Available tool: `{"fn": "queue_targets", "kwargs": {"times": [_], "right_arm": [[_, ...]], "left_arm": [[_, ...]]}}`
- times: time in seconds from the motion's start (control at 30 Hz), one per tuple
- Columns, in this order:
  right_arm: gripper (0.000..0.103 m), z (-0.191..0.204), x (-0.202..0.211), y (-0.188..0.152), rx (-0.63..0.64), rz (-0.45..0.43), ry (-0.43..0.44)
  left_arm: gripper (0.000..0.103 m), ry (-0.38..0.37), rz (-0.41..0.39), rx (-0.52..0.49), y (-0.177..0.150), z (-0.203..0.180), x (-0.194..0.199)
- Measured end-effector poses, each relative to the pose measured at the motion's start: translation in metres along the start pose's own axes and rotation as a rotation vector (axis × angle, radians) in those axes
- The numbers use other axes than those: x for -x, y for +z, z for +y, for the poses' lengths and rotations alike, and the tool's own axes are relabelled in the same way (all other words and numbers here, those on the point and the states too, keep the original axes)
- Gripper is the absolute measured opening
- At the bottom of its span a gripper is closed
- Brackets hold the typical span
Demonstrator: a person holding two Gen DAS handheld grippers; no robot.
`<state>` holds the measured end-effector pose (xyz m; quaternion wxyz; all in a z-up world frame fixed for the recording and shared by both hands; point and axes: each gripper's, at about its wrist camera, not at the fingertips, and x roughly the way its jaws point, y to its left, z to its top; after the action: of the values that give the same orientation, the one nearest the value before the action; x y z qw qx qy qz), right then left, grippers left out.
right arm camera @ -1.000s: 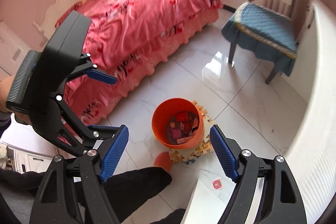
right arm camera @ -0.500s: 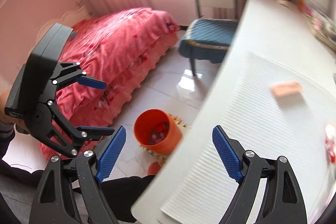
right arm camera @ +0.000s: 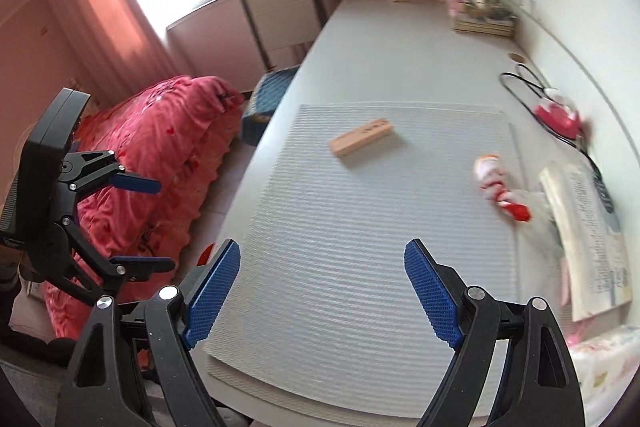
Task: Collect trash
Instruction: 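Move both open tools back toward the desk mat, then grasp the ET MINT wooden box with the left tool while the right tool grasps the sock bundle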
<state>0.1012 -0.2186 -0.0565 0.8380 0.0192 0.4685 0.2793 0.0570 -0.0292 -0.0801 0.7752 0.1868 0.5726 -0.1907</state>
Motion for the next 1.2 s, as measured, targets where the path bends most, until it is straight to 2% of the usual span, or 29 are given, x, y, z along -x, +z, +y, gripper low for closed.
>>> {"fn": "queue_targets", "kwargs": {"times": [0.2, 0.37, 0.63, 0.83, 1.0, 1.03, 1.07, 1.1, 1.2], "right_arm": [[0.083, -0.053, 0.002, 0.006, -0.055, 0.023, -0.047], [0.083, -0.076, -0.008, 0.013, -0.093, 0.042, -0.081], [0.083, -0.107, -0.045, 0.029, -0.14, 0.064, -0.16], [0.083, -0.129, -0.079, 0.042, -0.096, 0.116, -0.256], [0.083, -0.141, -0.085, 0.043, -0.155, 0.11, -0.223], [0.083, -0.141, -0.086, 0.043, -0.159, 0.11, -0.222], [0.083, -0.143, -0.085, 0.04, -0.165, 0.112, -0.222], [0.083, -0.143, -0.085, 0.04, -0.166, 0.114, -0.224], [0.083, -0.147, -0.084, 0.037, -0.178, 0.116, -0.226]], "left_arm": [[0.09, 0.002, 0.025, -0.037, 0.037, -0.003, -0.018], [0.09, -0.013, 0.042, -0.035, 0.067, 0.008, -0.037], [0.09, -0.056, 0.075, -0.031, 0.109, 0.032, -0.084], [0.09, -0.078, 0.089, -0.025, 0.133, 0.049, -0.113], [0.09, -0.112, 0.086, -0.003, 0.151, 0.064, -0.133], [0.088, -0.114, 0.091, -0.009, 0.153, 0.065, -0.138], [0.073, -0.12, 0.097, -0.019, 0.155, 0.065, -0.142], [0.064, -0.124, 0.12, -0.025, 0.156, 0.064, -0.149], [0.057, -0.096, 0.11, -0.066, 0.156, 0.058, -0.148]]}}
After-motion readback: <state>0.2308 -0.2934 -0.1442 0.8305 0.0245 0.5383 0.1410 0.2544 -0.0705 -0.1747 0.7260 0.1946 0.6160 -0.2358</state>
